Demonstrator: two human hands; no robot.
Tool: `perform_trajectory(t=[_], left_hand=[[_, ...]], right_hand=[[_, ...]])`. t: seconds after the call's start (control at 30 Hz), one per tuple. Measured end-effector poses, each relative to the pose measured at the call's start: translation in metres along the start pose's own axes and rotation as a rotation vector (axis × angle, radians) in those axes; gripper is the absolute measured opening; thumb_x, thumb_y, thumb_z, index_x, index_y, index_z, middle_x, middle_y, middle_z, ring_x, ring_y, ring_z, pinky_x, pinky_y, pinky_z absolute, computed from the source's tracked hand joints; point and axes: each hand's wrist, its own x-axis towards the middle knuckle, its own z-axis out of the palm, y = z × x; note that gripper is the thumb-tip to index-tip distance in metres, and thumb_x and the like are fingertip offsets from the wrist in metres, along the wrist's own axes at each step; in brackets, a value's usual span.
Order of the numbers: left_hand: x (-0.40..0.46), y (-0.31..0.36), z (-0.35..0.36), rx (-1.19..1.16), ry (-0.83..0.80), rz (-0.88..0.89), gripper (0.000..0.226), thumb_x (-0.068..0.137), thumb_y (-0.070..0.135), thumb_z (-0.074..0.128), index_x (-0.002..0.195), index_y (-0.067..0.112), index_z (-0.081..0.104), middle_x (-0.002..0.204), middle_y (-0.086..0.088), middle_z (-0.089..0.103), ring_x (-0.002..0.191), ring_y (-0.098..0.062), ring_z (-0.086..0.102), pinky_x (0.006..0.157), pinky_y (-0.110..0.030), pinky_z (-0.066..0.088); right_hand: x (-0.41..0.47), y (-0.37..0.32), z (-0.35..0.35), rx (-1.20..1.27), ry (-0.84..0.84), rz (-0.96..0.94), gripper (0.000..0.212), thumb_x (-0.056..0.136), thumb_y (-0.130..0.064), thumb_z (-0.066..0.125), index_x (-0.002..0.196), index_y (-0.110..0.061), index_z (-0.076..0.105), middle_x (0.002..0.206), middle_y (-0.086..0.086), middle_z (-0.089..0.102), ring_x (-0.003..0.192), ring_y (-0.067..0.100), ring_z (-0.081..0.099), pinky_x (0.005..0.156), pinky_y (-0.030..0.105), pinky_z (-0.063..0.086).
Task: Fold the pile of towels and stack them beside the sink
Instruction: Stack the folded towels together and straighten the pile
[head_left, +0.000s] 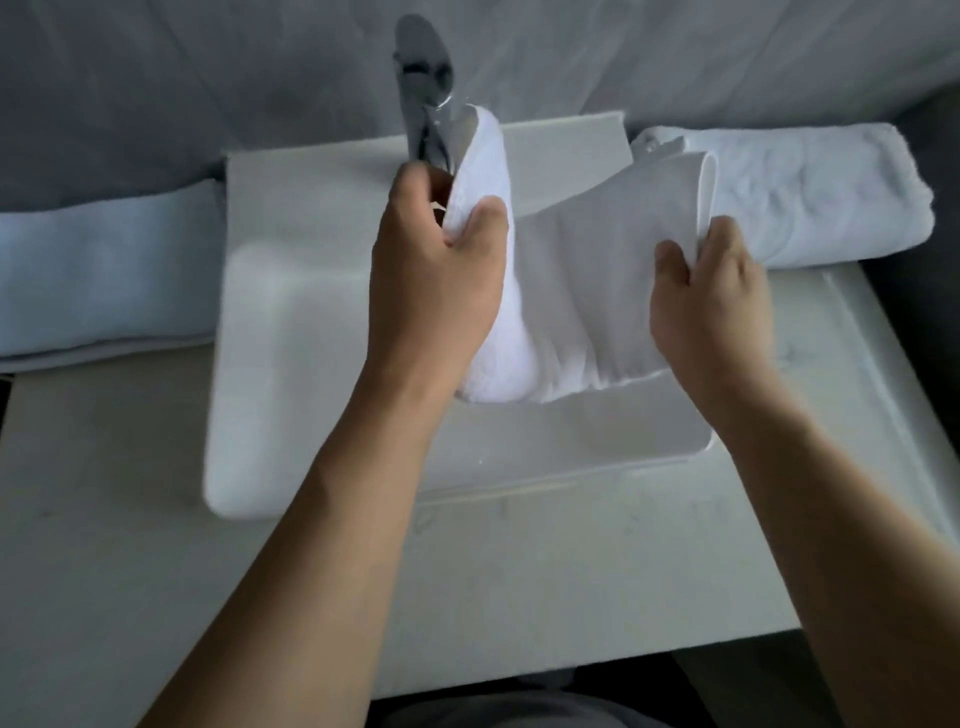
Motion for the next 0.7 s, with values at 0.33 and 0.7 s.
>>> perform_trajectory(t=[0.33,0.7], left_hand=[[0.029,0.086,0.162,-0.106,-0.001,0.057,0.016,0.091,0.026,0.058,0.1,0.013,0.056,0.088,0.007,0.064,0.075,-0.006,0.059,0.068,-0.024,0.049],[0.103,0.046,0.274,-0.402,-0.135,-0.238,0.023,0.099,0.023,0.06,0.12,0.022,0.053,0.117,0.002,0.066,0.108,-0.015,0.066,0.096,-0.038,0.055]], right_hand=[[0.161,0.124,-0.058,-0.026,0.074,0.211,0.034,0.101,-0.032,0.037,0.118,-0.005,0.049,0.116,0.01,0.06,0.092,0.023,0.05,0.064,0.02,0.019],[0.282,0.243,-0.065,-0.07,0.09,0.297,0.038,0.096,-0.028,0.036,0.116,0.003,0.044,0.125,0.025,0.054,0.112,0.041,0.051,0.084,0.039,0.037]])
